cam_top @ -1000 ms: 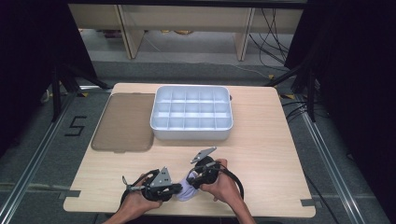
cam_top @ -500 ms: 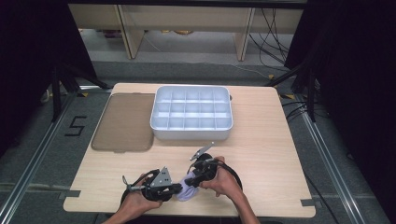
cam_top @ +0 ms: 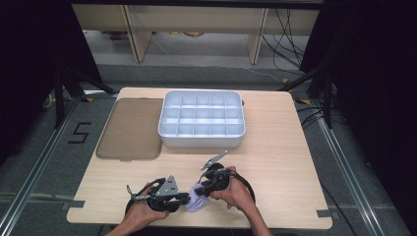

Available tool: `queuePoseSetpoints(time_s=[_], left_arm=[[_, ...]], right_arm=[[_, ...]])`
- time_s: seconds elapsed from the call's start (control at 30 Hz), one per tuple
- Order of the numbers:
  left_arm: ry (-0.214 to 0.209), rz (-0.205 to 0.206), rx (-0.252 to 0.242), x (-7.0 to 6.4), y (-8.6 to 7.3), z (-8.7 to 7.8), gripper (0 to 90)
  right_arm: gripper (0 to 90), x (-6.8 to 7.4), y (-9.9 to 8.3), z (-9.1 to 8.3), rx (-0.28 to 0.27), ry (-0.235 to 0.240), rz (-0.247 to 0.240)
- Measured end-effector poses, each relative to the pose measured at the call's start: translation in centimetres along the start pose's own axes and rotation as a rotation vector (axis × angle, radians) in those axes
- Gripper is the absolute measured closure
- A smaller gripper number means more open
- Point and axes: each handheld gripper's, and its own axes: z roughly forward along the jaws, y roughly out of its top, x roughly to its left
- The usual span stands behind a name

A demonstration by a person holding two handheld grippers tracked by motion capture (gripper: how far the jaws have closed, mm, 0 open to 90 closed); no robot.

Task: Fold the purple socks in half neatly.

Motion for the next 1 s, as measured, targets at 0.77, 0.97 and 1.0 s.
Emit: queuePoseSetpoints(time_s=[0.77,0.97,1.0], left_arm=[[0.059,-0.142,0.001,2.1,-2.0,-3.9,32.6],[0.109,-0.118,0.036,2.7,-2.9,-4.9,25.3],[0.111,-0.13,0.034,2.7,-3.1,-5.0,25.1]], right_arm=[[68.3,1.3,-0.1,-0.3,-0.021,-0.083,-0.061],[68.4,1.5,-0.1,-0.3,-0.031,-0.091,-0.068],[68.5,1.5,-0.1,-0.3,-0.031,-0.09,-0.068]])
